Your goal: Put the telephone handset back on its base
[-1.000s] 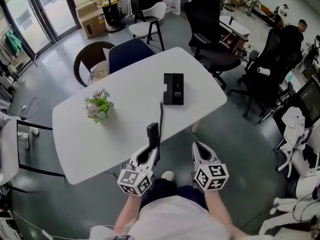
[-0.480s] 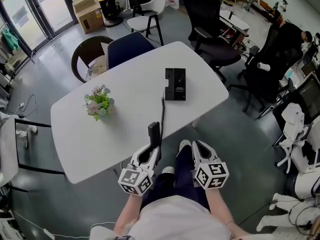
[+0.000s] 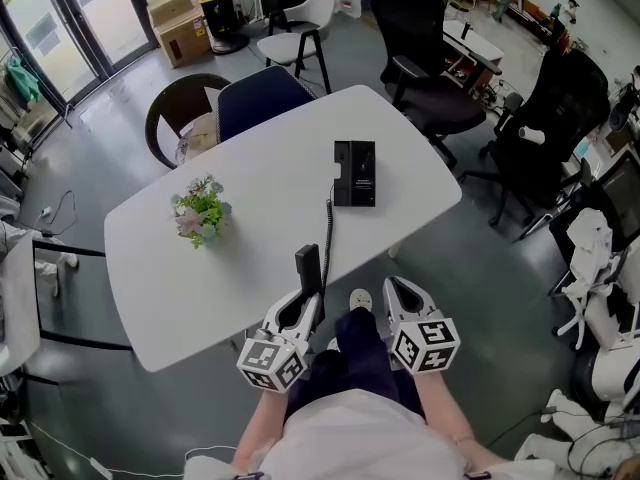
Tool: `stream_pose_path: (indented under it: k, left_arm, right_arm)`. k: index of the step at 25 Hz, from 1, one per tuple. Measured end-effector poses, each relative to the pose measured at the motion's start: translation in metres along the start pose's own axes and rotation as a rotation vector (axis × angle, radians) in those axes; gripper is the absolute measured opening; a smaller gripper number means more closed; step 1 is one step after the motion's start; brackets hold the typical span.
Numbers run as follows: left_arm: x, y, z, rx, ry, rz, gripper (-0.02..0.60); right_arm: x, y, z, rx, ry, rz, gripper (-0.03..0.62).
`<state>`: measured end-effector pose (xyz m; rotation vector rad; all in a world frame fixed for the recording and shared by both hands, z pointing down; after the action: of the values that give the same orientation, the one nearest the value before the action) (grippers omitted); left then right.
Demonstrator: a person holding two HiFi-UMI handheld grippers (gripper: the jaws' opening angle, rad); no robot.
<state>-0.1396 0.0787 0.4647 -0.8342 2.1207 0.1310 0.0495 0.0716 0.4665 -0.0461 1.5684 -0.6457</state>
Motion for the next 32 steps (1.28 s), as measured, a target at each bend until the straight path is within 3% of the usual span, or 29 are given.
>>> stream_pose_path:
  k: [15, 32]
  left_arm:
    - [0.022, -0.063, -0.004, 0.027, -0.009, 0.000, 0.084]
    - [0.057, -0.168, -0.016, 0.064, -0.023, 0.024, 0.084]
  right_arm:
    - [0.023, -0.053, 0.044, 0.048, 0.001, 0.007, 0.035]
    - [0.055, -0.132, 0.124, 0.100, 0.013, 0.006, 0.035]
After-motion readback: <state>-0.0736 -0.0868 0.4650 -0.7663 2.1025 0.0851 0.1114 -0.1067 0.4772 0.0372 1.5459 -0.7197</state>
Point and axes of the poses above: the fingertips, and each gripper's own axes: y backward along the fingers, z to its right, x out of its top, the point moved 3 cm from there along y, backward along the fingers, and after that the axes turned 15 degrees about y, right-handed, at the moved point
